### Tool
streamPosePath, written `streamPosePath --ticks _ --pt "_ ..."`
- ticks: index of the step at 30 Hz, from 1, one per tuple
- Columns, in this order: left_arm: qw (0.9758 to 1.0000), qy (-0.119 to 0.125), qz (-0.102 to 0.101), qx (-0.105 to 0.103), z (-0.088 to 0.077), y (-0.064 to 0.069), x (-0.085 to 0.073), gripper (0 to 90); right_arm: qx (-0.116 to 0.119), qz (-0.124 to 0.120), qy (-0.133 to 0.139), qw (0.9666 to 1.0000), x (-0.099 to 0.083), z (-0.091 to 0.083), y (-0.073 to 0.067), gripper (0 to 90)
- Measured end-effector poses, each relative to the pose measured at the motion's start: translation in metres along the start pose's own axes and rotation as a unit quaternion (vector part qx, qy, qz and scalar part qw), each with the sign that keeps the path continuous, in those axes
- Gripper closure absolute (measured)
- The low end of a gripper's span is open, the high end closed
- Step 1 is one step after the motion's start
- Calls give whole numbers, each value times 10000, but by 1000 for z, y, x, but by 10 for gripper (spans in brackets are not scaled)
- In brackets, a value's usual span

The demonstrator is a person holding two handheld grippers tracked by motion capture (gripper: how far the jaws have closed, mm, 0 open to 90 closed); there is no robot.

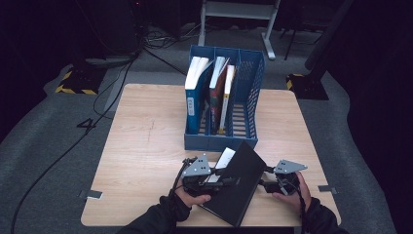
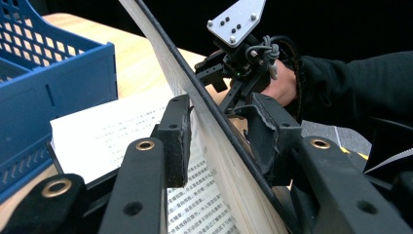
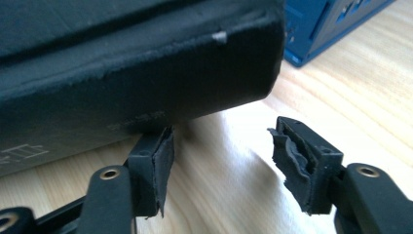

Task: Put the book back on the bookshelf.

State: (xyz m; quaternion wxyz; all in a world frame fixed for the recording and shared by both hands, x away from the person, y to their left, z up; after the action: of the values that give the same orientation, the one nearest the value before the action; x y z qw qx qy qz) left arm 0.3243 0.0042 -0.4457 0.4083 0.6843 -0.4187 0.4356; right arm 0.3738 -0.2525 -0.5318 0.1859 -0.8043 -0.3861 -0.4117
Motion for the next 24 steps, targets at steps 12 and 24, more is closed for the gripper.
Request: streamPosePath --ticks 12,24 --pt "9998 95 150 -110 -19 -6 -7 678 88 64 911 9958 21 -11 -6 643" --pt "9992 -103 397 7 -41 -3 -20 671 380 -313 1361 9895 46 -17 -25 851"
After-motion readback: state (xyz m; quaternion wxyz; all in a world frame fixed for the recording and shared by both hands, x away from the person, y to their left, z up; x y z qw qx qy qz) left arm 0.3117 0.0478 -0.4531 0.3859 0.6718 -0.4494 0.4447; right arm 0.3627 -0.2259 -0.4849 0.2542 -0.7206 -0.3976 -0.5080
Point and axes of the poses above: each handheld gripper's, and its own axes: z roughly forward along the jaws, x roughly out of its top, y roughly to its right, the point moved 5 cm from there along z, roughly forward along the jaws, and after that the axes turned 2 degrees about y, right-handed, at the moved point
